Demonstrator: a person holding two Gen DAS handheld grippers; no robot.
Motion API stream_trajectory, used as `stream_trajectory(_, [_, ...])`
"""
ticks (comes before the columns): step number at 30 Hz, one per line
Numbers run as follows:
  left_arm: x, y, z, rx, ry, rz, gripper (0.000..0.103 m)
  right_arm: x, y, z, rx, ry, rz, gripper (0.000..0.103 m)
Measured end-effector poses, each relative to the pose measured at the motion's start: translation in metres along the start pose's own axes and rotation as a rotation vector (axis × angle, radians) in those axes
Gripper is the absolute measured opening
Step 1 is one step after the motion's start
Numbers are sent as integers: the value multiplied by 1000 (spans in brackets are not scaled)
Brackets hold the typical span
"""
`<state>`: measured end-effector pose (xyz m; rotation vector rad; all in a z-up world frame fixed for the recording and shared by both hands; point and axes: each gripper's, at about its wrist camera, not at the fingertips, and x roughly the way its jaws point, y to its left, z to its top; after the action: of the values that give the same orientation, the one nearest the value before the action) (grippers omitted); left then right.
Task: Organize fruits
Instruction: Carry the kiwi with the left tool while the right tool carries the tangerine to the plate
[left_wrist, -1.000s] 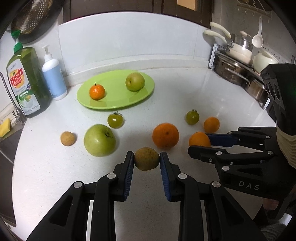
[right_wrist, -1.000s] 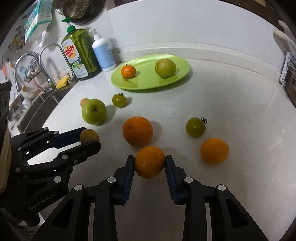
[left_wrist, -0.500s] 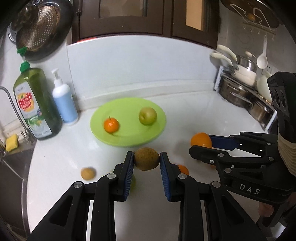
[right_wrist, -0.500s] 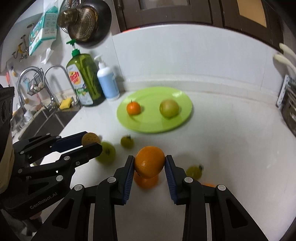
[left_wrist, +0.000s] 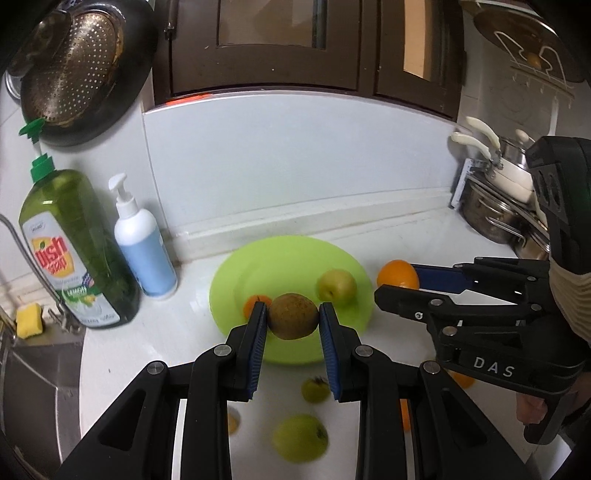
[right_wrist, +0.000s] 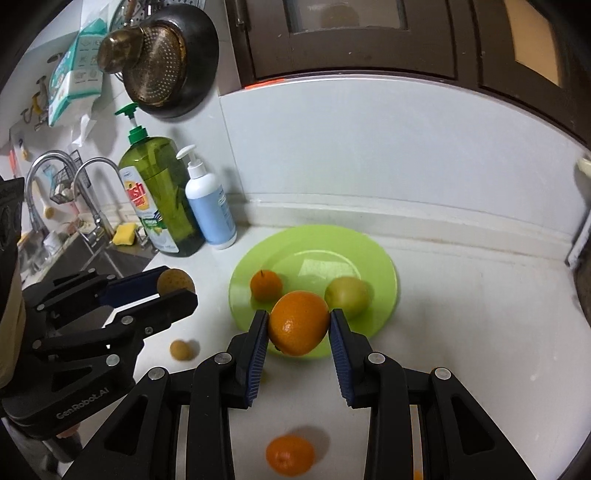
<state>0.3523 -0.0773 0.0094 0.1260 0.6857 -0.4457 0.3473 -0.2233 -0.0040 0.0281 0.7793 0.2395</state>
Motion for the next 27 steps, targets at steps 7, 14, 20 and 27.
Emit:
stream_trajectory(7, [32, 22, 24, 7, 22, 16, 29, 34, -4, 29, -18, 39, -12, 34])
stream_trajectory(14, [68, 38, 35, 6, 67, 18, 29, 72, -12, 48, -33, 95, -24, 34])
stream_trajectory(20, [99, 46, 39, 11, 124, 1, 29, 104, -19, 55, -31, 147, -27, 34])
stream_trajectory(27, [134, 51, 38, 25, 195, 0, 29, 132, -26, 55, -28, 198, -34, 34])
